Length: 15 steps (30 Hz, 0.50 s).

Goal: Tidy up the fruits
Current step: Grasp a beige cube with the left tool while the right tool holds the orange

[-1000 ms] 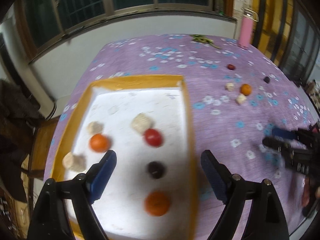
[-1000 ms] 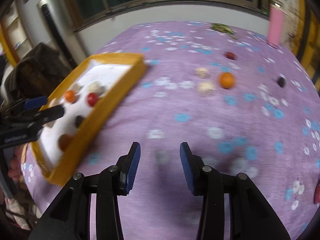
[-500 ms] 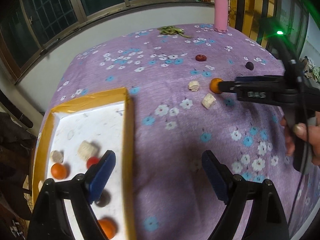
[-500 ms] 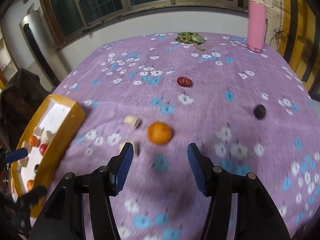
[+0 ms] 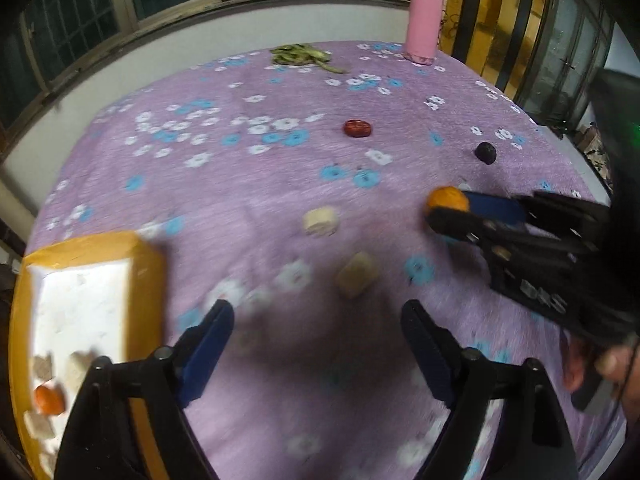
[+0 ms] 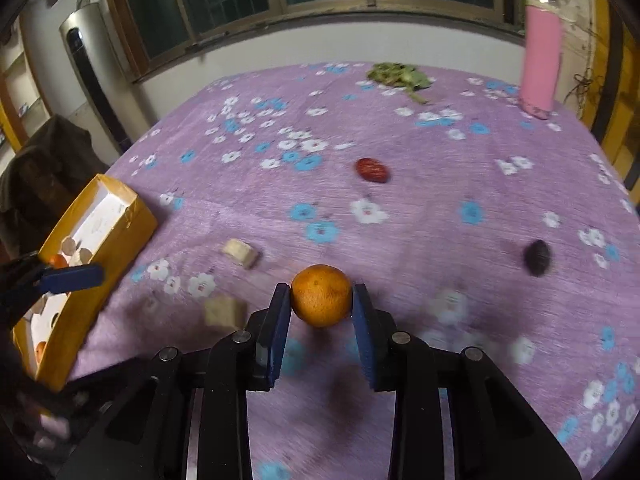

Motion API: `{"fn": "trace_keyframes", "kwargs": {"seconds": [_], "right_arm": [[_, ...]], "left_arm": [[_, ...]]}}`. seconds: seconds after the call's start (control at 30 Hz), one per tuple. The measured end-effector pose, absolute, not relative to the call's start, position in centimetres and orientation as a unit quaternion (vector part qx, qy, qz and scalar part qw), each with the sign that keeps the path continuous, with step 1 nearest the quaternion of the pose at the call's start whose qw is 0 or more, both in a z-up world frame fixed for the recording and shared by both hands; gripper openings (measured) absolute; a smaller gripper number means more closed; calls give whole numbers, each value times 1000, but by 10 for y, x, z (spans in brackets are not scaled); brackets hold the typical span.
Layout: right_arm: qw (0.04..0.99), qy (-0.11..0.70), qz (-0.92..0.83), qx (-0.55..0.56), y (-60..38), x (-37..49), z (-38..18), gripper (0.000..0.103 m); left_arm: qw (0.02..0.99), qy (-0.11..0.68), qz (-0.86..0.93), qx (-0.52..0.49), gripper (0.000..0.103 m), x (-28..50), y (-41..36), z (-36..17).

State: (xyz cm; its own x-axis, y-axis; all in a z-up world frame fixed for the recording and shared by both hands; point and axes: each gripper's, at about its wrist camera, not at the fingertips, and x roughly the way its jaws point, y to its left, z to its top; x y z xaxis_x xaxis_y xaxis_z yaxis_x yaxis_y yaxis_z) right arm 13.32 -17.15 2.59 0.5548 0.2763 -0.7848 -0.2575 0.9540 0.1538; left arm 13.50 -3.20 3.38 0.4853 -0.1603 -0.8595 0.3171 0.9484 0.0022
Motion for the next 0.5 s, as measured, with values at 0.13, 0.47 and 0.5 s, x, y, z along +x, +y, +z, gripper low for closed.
{"fn": "trace_keyframes", "kwargs": {"seconds": [0.13,0.47,0.5], "right_arm": [[883,448,134,30,-194,126,25,30],[890,443,109,27,-206,100,28,30],[890,442,110,28,-204,97,30,30]], "left_arm": [[846,505,-155,69,40,152,-48,16],[858,473,-194,38,27,129,-38,33],[858,472,-198,34,27,126,-35,36]]}}
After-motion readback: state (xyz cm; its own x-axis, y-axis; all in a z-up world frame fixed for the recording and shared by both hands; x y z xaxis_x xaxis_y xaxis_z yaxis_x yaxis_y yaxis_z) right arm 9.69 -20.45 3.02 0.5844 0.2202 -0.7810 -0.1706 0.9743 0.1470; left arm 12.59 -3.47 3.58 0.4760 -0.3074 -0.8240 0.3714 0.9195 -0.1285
